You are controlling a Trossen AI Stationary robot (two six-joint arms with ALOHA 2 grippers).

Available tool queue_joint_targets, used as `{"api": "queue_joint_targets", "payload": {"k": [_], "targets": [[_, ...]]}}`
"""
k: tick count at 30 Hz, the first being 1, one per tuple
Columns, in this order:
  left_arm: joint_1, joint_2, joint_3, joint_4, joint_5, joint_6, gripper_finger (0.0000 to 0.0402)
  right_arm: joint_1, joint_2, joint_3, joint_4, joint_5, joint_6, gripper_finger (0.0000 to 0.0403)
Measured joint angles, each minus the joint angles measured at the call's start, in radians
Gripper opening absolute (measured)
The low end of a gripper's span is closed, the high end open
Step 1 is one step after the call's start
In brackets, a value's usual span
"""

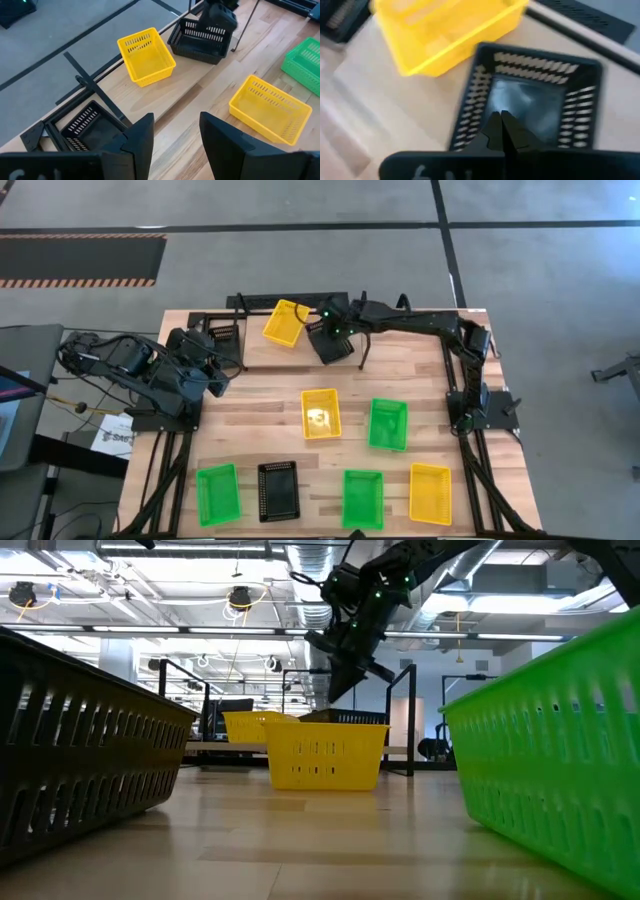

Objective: Stack baskets on shelf by color
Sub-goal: Put the top right black bin on the shelf

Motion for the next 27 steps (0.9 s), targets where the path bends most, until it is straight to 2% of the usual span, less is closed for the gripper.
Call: {"api": "queue_joint_targets", "payload": {"k": [7,19,27], "targets": [[0.0,0.0,0.0,0.0,0.0,0.0,0.0148,-0.04,0.0,0.0,-0.02,0.0,-0.002,0.0],[0.0,0.0,0.0,0.0,0.0,-0.006,0.0148,-0.01,0.004,-0.018,-0.005,-0.001,-0.009,0.0],[0.0,0.0,0.0,0.0,0.0,-0.006,0.0148,0.058,0.004,0.026,0.042,-0.169,-0.089,0.0]]}}
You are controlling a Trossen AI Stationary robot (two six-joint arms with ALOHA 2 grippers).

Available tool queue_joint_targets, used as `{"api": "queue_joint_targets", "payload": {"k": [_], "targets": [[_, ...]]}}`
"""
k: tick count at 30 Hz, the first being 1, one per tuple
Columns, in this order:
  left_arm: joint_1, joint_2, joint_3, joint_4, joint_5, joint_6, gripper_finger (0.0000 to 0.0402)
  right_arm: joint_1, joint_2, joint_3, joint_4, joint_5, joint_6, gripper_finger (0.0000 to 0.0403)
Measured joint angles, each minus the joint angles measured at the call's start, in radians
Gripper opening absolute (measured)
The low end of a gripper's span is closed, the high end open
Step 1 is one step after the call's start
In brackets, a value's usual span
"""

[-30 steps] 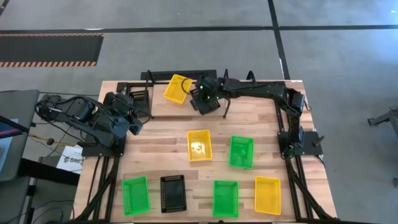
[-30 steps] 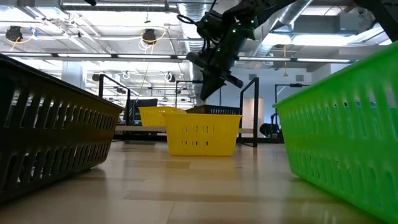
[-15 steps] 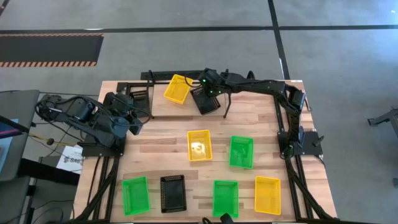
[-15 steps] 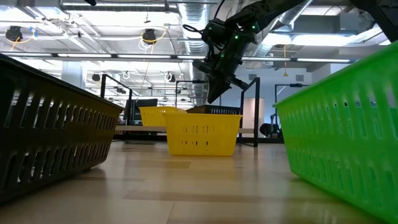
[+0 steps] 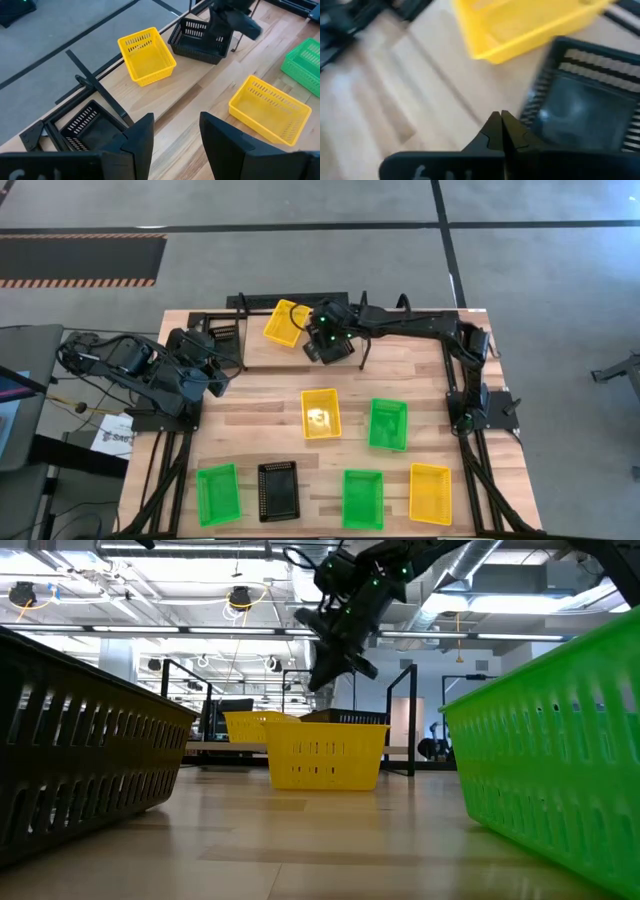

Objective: Stack baskets on shelf by color
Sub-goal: Put the top right black bin on the shelf

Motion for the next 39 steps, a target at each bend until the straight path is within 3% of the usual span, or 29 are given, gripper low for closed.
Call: {"api": "queue_joint_targets", "payload": {"k": [8,11,18,24,35,39], "targets": [[0.0,0.0,0.0,0.0,0.0,0.0,0.0148,0.088,-0.001,0.041,0.014,-0.224,-0.122,0.0],[0.0,0.0,0.0,0.0,0.0,0.0,0.0148,0.118,-0.001,0.041,-0.024,-0.228,-0.139,0.0],[0.0,0.009,-0.001,0.0,0.0,0.0,0.0148,0.144,-0.001,0.032,-0.199,0.021,-0.132,0.0],[0.0,0.04,-0.001,0.001,0.001,0.0,0.0148,0.183,-0.001,0.032,-0.313,0.17,-0.142,0.0],[0.0,0.059,-0.001,0.0,0.005,0.0,0.0148,0.183,0.015,0.033,-0.326,0.247,-0.181,0.0],[0.0,0.058,-0.001,-0.001,0.034,0.0,0.0148,0.17,0.064,0.031,-0.327,0.217,-0.183,0.0]]}}
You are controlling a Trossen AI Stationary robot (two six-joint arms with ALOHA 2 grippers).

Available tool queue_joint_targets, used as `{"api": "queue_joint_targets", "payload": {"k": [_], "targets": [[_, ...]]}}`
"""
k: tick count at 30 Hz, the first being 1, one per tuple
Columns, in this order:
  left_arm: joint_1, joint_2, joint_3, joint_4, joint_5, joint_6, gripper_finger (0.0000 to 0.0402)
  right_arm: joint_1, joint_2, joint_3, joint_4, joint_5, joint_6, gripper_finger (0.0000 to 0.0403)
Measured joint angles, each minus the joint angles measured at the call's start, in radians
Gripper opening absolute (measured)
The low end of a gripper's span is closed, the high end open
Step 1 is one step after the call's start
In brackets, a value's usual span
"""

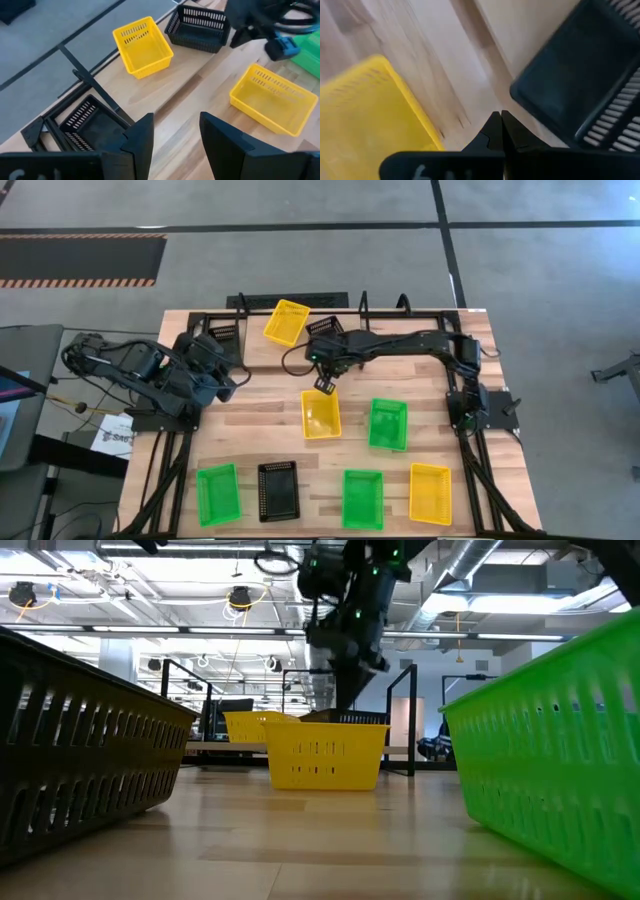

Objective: Stack baskets on shelf by color
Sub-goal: Put the top right black bin on the shelf

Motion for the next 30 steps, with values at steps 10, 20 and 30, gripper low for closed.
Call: {"api": "queue_joint_targets", "payload": {"k": [10,20,30], "targets": [[0.0,0.0,0.0,0.0,0.013,0.0,0.0148,0.004,0.066,0.003,0.088,0.001,-0.01,0.0],[0.0,0.0,0.0,0.0,0.013,0.0,0.0148,-0.085,0.058,0.027,0.176,0.021,-0.053,0.0],[0.0,0.0,0.0,0.0,0.012,-0.002,0.0148,-0.085,0.058,0.028,0.207,0.022,-0.019,0.0]]}}
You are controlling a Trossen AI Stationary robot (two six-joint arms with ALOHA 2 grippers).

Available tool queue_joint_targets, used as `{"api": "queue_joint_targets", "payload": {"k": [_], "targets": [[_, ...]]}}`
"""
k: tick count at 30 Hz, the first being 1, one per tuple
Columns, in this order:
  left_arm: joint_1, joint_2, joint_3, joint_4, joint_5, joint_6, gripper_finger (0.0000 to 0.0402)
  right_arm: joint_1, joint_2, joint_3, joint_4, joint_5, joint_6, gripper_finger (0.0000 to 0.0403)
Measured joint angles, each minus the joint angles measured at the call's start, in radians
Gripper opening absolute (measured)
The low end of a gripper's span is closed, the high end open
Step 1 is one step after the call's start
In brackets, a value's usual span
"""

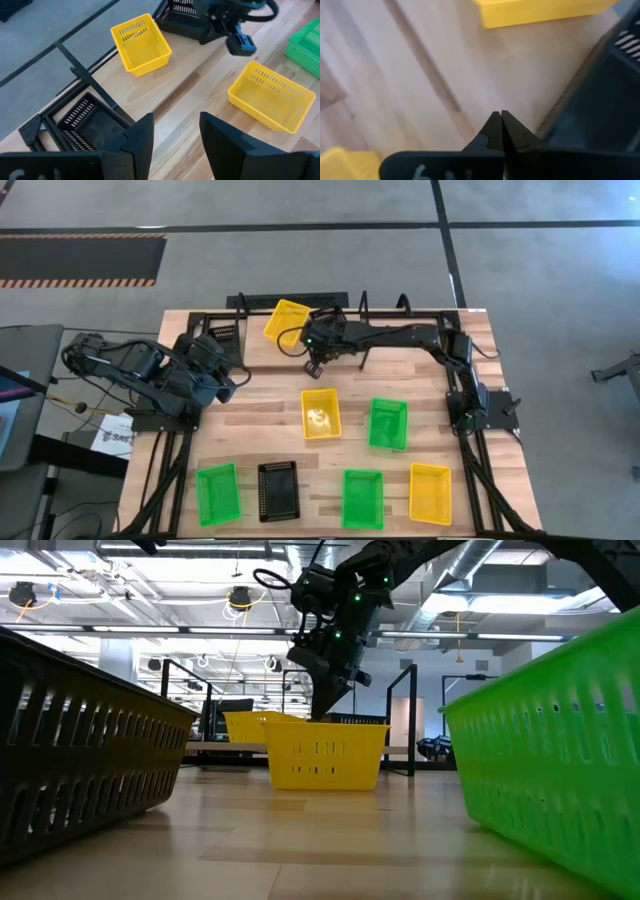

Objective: Stack baskets on shelf by color
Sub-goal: Put the top right black bin on the shelf

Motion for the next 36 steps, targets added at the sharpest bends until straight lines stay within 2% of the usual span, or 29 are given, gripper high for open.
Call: {"api": "queue_joint_targets", "payload": {"k": [3,9,22,36], "targets": [[0.0,0.0,0.0,0.0,0.0,0.0,0.0148,0.015,-0.025,0.004,-0.04,0.01,-0.003,0.0],[0.0,0.0,0.0,0.0,-0.001,0.0,0.0148,0.022,-0.053,0.062,-0.114,0.179,-0.058,0.0],[0.0,0.0,0.001,0.0,-0.001,-0.001,0.0148,-0.058,-0.006,0.073,-0.177,0.152,-0.063,0.0],[0.0,0.0,0.001,0.0,-0.001,-0.005,0.0148,-0.044,0.012,0.072,-0.148,0.1,-0.052,0.0]]}}
